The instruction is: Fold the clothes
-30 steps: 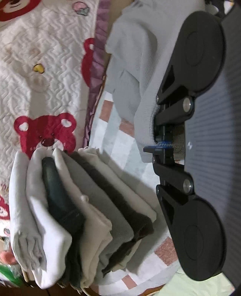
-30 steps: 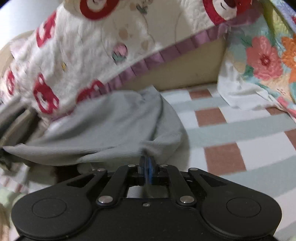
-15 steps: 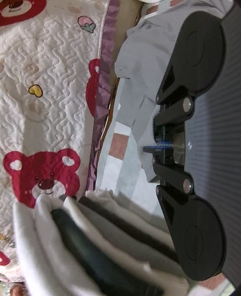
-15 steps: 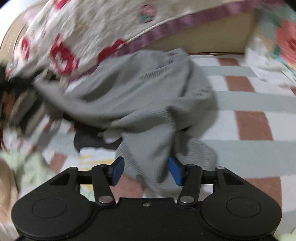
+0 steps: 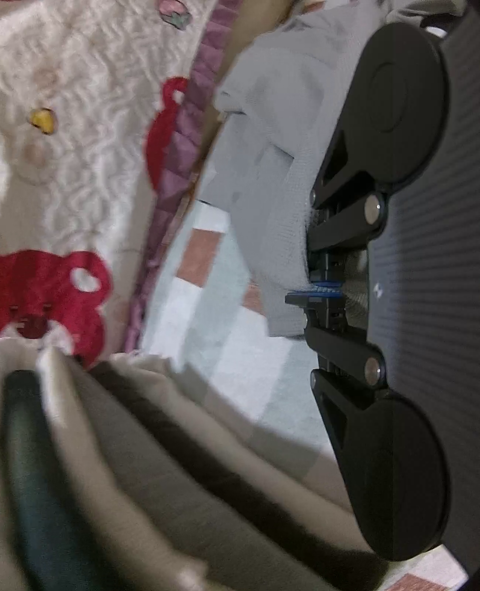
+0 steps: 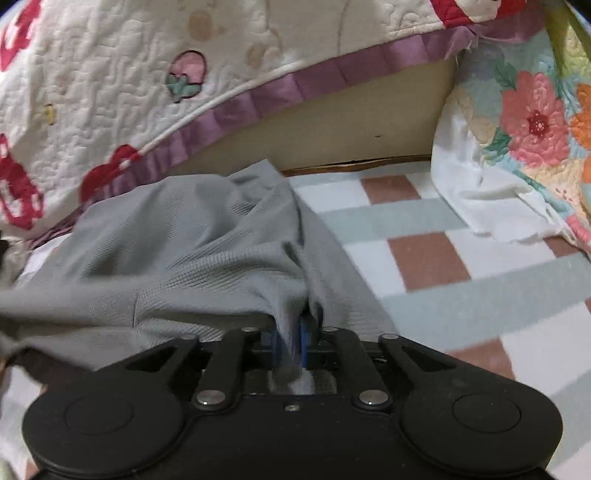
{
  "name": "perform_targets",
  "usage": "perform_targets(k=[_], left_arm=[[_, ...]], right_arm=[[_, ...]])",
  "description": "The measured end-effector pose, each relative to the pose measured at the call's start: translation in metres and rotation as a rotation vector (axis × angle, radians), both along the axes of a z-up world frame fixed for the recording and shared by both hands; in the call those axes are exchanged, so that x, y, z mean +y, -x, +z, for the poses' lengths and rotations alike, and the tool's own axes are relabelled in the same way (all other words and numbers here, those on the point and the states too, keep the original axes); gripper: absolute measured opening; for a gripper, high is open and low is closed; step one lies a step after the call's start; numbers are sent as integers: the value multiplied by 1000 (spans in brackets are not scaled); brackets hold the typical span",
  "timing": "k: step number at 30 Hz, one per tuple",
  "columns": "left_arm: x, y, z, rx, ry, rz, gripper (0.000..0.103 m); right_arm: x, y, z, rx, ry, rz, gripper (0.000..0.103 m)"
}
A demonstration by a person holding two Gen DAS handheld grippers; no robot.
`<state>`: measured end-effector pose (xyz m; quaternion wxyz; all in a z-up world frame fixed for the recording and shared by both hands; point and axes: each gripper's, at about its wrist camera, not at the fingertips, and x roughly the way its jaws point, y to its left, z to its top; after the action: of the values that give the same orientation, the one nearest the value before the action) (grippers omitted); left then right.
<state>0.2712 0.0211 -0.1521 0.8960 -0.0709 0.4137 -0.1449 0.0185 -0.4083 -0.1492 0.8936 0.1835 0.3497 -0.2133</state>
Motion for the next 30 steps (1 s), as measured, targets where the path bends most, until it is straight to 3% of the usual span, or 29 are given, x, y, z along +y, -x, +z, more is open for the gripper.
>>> perform_targets(k=[1, 6, 9, 11, 13, 17, 18, 23, 26, 27, 29, 30], left_arm=[[-2, 0, -4, 10, -8, -4, 2], [-2, -4, -13, 66, 9, 10, 3], [1, -5, -12, 79, 33, 15, 3], [1, -6, -12, 84, 36, 16, 3], [2, -5, -13, 89, 42, 14, 3], [2, -3, -13, 102, 54, 3, 3], [0, -2, -14, 106, 50, -6, 3], [-10, 5, -16, 129, 32, -53, 4], [-17, 8, -15, 130, 19, -73, 4], [-17, 8, -14, 125, 12, -75, 4], [-14, 8, -12, 120, 22, -71, 4], [-11, 8, -10, 117, 34, -75, 4]], right_arm=[[-1, -4, -2, 11, -6, -16, 36], [-5, 21, -1, -66, -121, -190, 42], [7, 53, 10, -120, -105, -275, 66], [15, 71, 14, -102, -74, -294, 67], [22, 85, 17, -108, -109, -256, 67], [46, 108, 9, -132, -356, -93, 67], [54, 108, 6, -118, -376, -60, 67], [69, 72, -17, -2, -306, -21, 69], [57, 47, -27, -53, -279, -72, 69], [53, 42, -29, -90, -303, -72, 68], [51, 29, -27, -126, -304, -18, 23], [52, 24, -22, -143, -288, 13, 8]])
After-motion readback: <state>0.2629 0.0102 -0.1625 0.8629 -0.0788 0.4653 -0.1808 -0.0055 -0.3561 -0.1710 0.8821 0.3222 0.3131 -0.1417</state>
